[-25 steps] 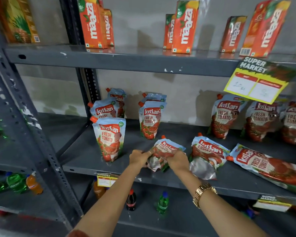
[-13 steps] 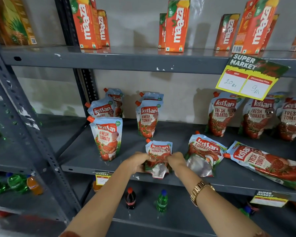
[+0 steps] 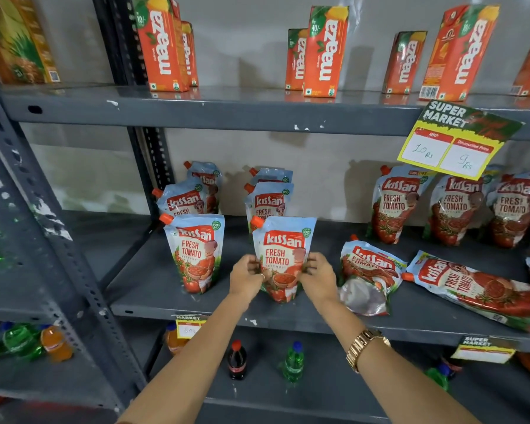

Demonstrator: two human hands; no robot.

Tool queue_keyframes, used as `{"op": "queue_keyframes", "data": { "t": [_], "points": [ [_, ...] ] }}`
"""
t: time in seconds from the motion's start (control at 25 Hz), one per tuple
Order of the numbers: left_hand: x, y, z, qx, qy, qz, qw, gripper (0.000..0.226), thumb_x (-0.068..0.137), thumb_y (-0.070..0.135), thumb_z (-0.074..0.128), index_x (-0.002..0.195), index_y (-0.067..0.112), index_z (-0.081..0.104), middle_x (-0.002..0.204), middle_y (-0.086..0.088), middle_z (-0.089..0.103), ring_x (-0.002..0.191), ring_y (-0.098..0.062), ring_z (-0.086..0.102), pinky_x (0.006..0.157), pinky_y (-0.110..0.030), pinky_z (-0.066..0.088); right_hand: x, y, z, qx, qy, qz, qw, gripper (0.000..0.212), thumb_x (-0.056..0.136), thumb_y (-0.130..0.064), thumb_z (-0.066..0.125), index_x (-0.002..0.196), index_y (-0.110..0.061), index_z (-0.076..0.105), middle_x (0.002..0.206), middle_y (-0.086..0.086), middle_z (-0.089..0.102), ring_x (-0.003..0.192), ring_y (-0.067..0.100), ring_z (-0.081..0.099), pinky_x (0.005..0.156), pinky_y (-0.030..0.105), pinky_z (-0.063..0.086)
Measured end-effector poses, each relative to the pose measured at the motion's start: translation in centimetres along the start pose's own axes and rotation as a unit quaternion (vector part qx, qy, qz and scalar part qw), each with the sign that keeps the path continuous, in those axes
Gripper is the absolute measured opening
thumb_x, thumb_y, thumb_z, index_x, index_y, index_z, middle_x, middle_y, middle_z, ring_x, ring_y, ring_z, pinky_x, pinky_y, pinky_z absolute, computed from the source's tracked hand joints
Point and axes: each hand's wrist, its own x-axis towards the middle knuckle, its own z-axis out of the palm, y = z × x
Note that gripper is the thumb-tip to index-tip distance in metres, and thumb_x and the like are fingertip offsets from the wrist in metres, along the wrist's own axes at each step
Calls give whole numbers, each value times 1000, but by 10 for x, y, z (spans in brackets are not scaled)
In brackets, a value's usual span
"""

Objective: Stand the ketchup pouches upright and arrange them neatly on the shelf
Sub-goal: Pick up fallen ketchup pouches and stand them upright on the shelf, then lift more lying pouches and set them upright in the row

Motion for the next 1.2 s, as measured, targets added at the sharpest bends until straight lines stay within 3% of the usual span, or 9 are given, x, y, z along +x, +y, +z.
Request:
{"op": "queue_keyframes", "data": {
  "t": [0.2,0.32,0.48,0.64,0.76,0.84,0.92,1.04,1.2],
  "points": [
    [-26,-2,9,27,126,137,982,25,76,10,71,93,10,53,94,-3,57,83,-14,58,63,-10,41,-3,-6,-30,-2,205,-90,975,29,76,14,51,99,1,62,100,18,68,84,19,59,78,30,50],
    [-35,0,25,49,100,194,975,15,81,20,67,85,14,54,91,-6,65,82,-16,61,63,-16,46,-1,-5,-59,-8,284,-102,953,24,73,13,50,89,1,64,92,20,69,84,29,61,76,30,44],
    [-43,12,57,28,47,199,979,9,84,14,62,85,6,64,72,2,62,68,-11,57,68,-25,48,4,8,-90,-16,320,-17,947,23,74,11,49,88,2,65,95,23,69,91,35,62,84,39,49],
    [-46,19,99,66,-29,171,983,21,87,16,59,101,2,66,89,-13,71,78,-17,60,70,-22,45,8,33,-114,-20,289,89,953,21,77,2,58,97,-2,63,104,22,68,98,37,62,88,42,51],
    [-44,22,126,81,-59,117,988,31,89,22,56,109,-1,63,105,-18,70,99,-29,64,81,-27,45,10,47,-124,-55,234,147,960,27,81,-12,62,104,2,61,112,22,64,110,37,56,92,37,45],
    [-39,27,141,49,-70,36,996,37,91,28,54,109,-2,63,112,-19,67,107,-32,60,86,-30,45,15,59,-131,-60,183,188,963,36,84,-23,60,109,2,60,117,22,63,113,38,54,95,38,43],
    [-33,31,150,-4,-83,-72,994,45,89,34,56,113,-3,61,113,-15,65,111,-33,58,91,-33,44,21,70,-134,-18,134,223,965,35,84,-30,60,100,1,62,112,22,65,105,39,58,95,45,49],
    [-26,34,153,-47,-103,-158,981,54,82,38,63,118,-2,57,119,-14,63,108,-32,59,96,-37,48,33,86,-137,71,86,259,960,25,82,-30,64,82,-5,59,108,23,66,99,39,62,89,52,53],
    [-26,43,144,-50,-175,-213,960,33,85,26,62,110,5,55,101,-12,63,94,-26,59,83,-40,53,59,96,-143,111,49,284,951,39,80,-28,67,99,5,60,112,22,65,103,40,61,93,50,50]
  ]
}}
